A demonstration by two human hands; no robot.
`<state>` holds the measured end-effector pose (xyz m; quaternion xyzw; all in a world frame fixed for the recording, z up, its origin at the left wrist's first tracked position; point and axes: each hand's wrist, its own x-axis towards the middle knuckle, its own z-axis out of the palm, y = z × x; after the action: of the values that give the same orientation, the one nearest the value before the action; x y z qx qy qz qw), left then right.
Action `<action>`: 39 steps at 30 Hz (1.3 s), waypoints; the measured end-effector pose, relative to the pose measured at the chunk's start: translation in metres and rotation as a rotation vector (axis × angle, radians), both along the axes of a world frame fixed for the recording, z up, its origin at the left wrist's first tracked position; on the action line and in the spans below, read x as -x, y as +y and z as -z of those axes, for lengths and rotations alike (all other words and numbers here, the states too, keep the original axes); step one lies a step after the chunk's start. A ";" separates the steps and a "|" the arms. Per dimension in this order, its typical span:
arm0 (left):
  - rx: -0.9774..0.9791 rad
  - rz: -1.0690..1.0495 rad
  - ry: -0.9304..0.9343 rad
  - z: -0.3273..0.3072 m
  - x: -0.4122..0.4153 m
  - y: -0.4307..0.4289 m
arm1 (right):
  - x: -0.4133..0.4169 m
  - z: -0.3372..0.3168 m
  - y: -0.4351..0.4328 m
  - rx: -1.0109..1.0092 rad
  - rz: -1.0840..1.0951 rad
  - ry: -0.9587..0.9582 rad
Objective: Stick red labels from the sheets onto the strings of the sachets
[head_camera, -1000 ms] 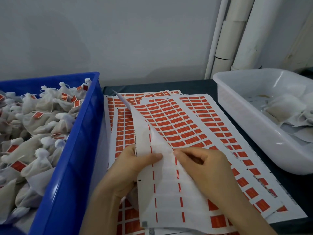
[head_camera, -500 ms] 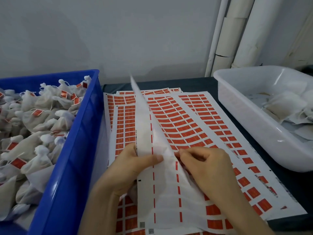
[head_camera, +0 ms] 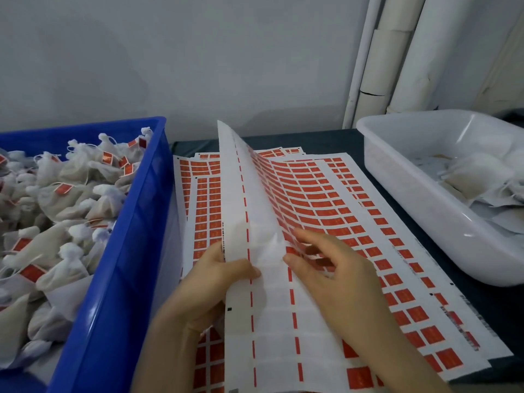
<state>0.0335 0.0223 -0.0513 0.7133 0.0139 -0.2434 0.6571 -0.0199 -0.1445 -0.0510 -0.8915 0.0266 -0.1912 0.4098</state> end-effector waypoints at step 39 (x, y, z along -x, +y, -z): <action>-0.044 -0.060 -0.074 0.001 0.010 -0.012 | -0.003 -0.010 0.002 0.286 0.043 -0.180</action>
<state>0.0237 0.0099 -0.0527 0.7353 0.0161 -0.1967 0.6484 -0.0167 -0.1423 -0.0405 -0.9194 -0.0186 -0.2807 0.2750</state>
